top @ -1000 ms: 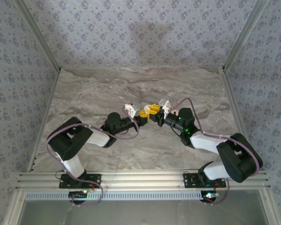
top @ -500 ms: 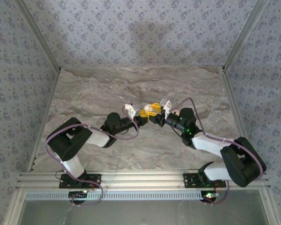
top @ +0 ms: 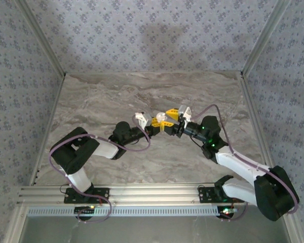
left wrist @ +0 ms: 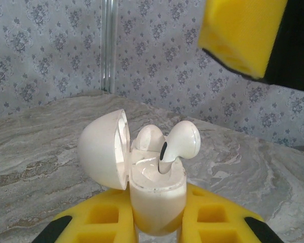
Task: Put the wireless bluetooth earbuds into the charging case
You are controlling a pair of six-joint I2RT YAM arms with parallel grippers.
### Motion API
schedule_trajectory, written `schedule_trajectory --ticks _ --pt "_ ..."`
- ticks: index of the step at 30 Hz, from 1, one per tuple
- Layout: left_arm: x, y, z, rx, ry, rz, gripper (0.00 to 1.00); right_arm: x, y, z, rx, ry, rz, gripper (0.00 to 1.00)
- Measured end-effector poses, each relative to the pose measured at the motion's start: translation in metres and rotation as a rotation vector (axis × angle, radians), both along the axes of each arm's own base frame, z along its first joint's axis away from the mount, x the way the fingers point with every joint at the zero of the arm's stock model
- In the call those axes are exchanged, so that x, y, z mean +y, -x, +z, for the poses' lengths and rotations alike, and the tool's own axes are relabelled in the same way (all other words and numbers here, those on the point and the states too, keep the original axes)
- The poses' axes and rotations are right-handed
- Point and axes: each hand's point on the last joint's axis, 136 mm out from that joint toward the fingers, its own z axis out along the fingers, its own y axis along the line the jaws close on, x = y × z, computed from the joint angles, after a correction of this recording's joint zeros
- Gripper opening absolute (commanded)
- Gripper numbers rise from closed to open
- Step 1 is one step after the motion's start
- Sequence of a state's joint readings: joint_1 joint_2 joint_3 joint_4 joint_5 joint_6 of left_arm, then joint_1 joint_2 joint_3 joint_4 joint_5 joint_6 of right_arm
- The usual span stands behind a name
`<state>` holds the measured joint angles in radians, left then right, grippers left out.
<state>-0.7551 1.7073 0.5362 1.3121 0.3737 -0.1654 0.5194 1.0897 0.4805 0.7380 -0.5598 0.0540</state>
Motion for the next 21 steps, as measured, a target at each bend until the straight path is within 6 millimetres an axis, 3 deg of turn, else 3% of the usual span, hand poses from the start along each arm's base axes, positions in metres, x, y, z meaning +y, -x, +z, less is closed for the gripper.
schedule_trajectory --ticks 7,13,21 --pt "0.0 0.0 0.0 0.0 0.0 0.0 0.16 -0.012 -0.011 0.001 0.219 -0.034 -0.046 0.41" --pt "0.0 0.0 -0.001 -0.005 -0.005 0.0 0.16 -0.028 -0.022 -0.016 0.462 -0.081 -0.117 0.31" --pt "0.0 0.0 -0.001 -0.004 -0.005 0.0 0.16 -0.03 -0.031 -0.031 0.723 -0.152 -0.105 0.29"
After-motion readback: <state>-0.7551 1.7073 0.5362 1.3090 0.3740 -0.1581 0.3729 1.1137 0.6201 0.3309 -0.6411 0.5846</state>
